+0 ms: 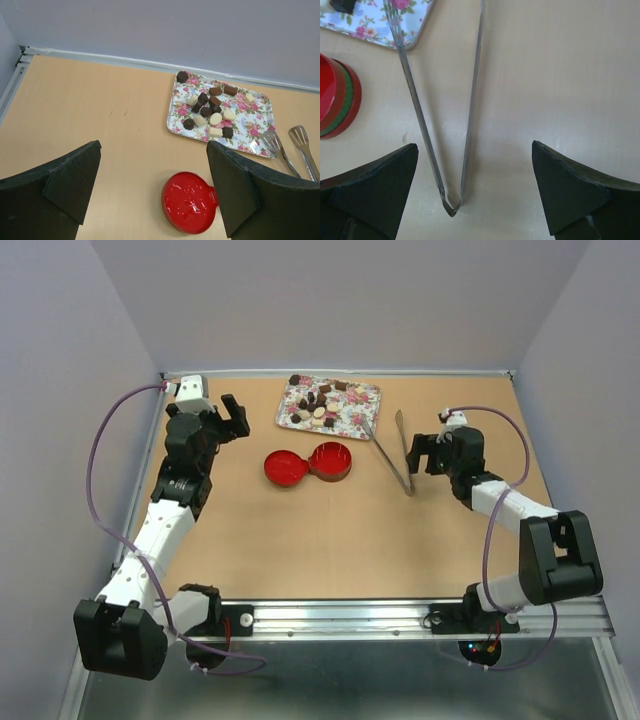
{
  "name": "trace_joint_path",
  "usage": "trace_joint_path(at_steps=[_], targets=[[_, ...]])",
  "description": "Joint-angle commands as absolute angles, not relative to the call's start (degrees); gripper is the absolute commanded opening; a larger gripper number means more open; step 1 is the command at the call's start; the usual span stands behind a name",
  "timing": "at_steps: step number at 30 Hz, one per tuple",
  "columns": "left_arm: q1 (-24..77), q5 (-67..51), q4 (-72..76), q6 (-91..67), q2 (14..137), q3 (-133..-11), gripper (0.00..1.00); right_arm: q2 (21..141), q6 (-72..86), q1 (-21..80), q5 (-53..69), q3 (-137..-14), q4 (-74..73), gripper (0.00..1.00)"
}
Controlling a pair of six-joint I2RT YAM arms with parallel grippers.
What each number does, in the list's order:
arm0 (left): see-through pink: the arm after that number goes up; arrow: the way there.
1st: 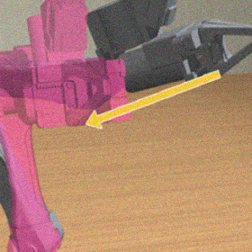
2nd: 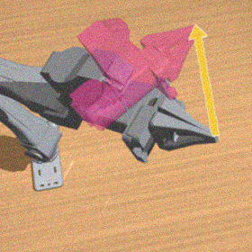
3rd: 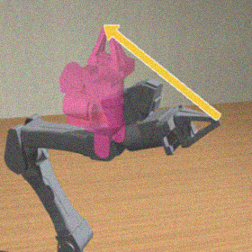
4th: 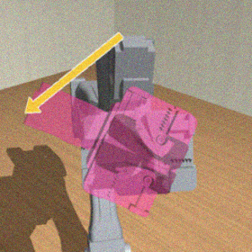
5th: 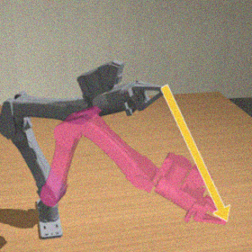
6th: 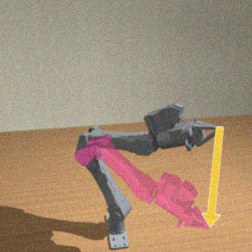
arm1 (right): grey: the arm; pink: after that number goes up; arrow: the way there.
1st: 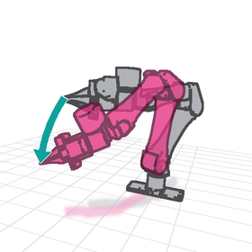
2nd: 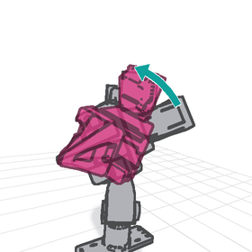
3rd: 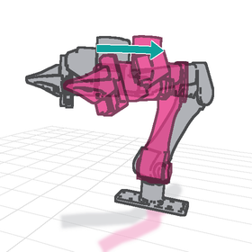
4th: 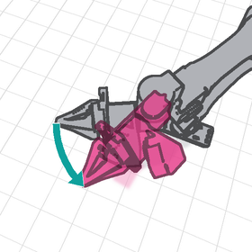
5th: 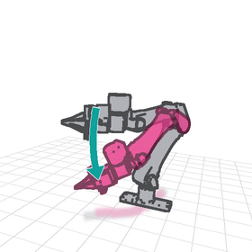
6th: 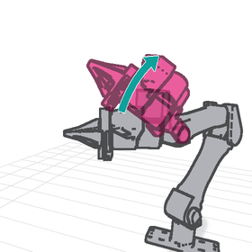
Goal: Pack the chocolate
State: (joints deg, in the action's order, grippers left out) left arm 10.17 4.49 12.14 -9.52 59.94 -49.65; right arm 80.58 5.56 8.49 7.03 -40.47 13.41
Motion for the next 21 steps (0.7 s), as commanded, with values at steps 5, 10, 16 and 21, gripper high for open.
trace_joint_path(at_steps=[5,10,16,21], targets=[[10.55,2.99,14.32,-9.58,62.48,-53.00,0.99,84.11,3.34,9.84,6.85,-44.65,13.62,1.00],[10.46,3.34,14.59,-9.14,63.72,-53.35,0.99,86.21,2.90,12.39,8.35,-43.51,16.95,1.00],[10.55,3.96,14.68,-8.88,63.81,-53.17,0.99,89.29,2.11,13.62,8.26,-44.03,17.84,1.00],[10.46,4.04,14.50,-8.79,63.20,-53.17,0.99,92.11,0.70,14.94,5.19,-45.00,17.84,1.00]])
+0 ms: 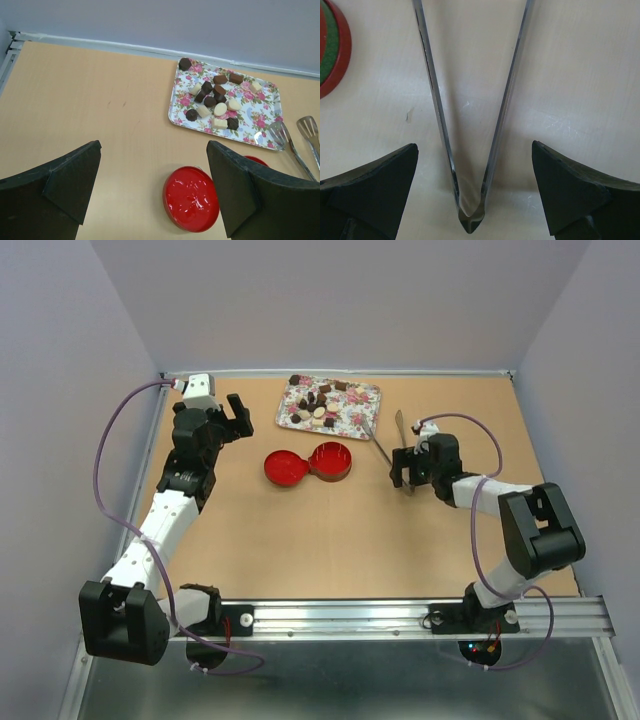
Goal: Pack the chocolate
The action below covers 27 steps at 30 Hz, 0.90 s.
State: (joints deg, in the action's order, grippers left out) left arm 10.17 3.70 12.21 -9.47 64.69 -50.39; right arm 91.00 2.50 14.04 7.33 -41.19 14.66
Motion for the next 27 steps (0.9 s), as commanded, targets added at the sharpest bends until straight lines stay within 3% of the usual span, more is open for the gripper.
trace_joint_path(at_steps=[1,16,27], targets=[[10.46,4.22,14.59,-8.70,62.85,-53.00,0.99,92.98,0.53,15.38,4.49,-45.26,17.93,1.00],[10.46,4.40,14.41,-8.70,61.79,-52.47,0.99,99.49,-1.67,19.51,-5.01,-51.76,13.37,0.97],[10.46,4.39,14.50,-8.79,61.00,-52.29,0.99,104.32,-1.05,19.69,-6.68,-56.77,5.98,0.79]])
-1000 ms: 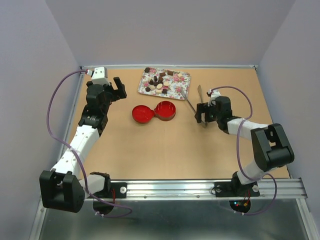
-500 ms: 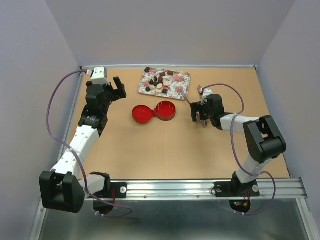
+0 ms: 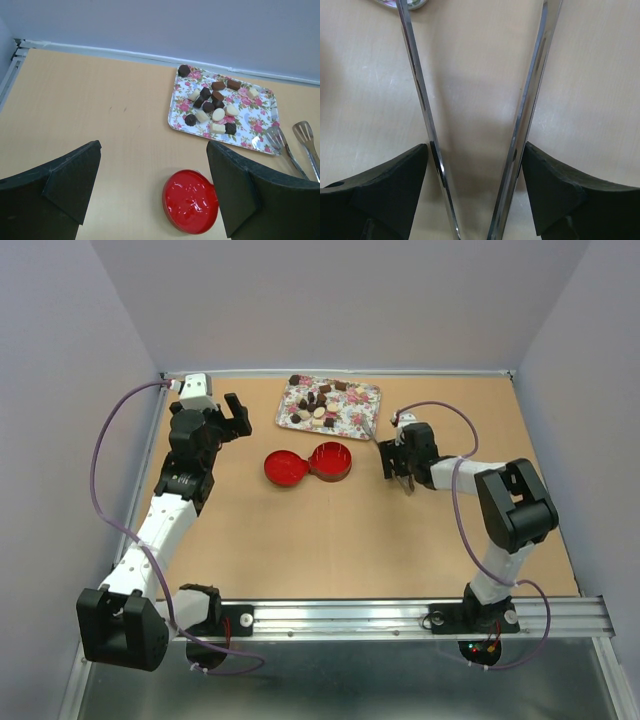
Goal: Pack the chocolate
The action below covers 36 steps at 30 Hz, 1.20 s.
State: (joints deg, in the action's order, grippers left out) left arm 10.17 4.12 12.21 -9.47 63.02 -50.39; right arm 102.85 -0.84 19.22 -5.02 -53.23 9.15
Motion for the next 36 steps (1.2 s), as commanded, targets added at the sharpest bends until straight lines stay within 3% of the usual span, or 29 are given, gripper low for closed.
trace_joint_path(at_steps=[1,6,11,23,36], targets=[[10.55,4.39,14.41,-8.79,61.00,-52.21,0.99,105.28,-0.88,19.77,-6.59,-57.65,4.67,0.73],[10.55,4.48,14.50,-8.88,60.82,-52.21,0.99,104.51,-0.26,19.69,-6.06,-57.48,3.87,0.58],[10.55,4.31,14.59,-9.05,61.00,-52.12,0.99,97.93,-0.26,19.69,-6.24,-57.22,2.90,0.49],[10.46,3.43,15.12,-9.32,61.26,-52.03,0.99,88.07,-0.61,19.86,-5.45,-59.33,-3.42,0.39],[10.55,2.55,15.21,-9.67,61.17,-52.12,0.99,86.48,-2.20,25.22,-4.75,-63.54,-6.68,0.40]])
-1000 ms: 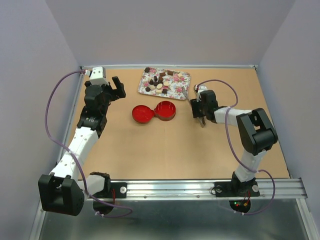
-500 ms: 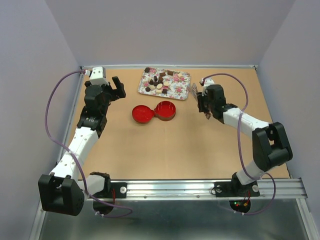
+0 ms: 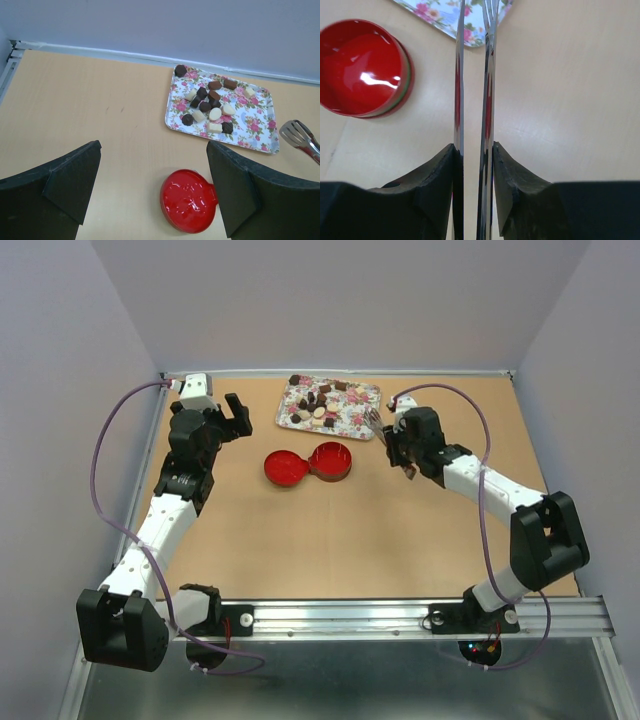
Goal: Pack the chocolate
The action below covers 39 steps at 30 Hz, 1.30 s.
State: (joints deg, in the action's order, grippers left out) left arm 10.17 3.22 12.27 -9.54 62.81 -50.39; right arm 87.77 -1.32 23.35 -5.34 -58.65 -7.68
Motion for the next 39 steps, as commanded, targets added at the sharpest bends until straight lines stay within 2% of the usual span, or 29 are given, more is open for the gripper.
trace_joint_path(at_steps=[1,17,39], targets=[[10.55,2.46,15.21,-9.58,61.00,-52.21,0.99,86.83,-2.20,25.83,-4.66,-64.50,-6.77,0.40],[10.55,1.85,14.85,-9.67,60.91,-52.65,0.99,104.49,-2.29,27.33,-2.02,-79.53,-6.15,0.44],[10.55,1.67,14.94,-9.58,61.96,-53.09,0.99,113.81,-2.55,27.51,-1.58,-86.66,-6.24,0.50]])
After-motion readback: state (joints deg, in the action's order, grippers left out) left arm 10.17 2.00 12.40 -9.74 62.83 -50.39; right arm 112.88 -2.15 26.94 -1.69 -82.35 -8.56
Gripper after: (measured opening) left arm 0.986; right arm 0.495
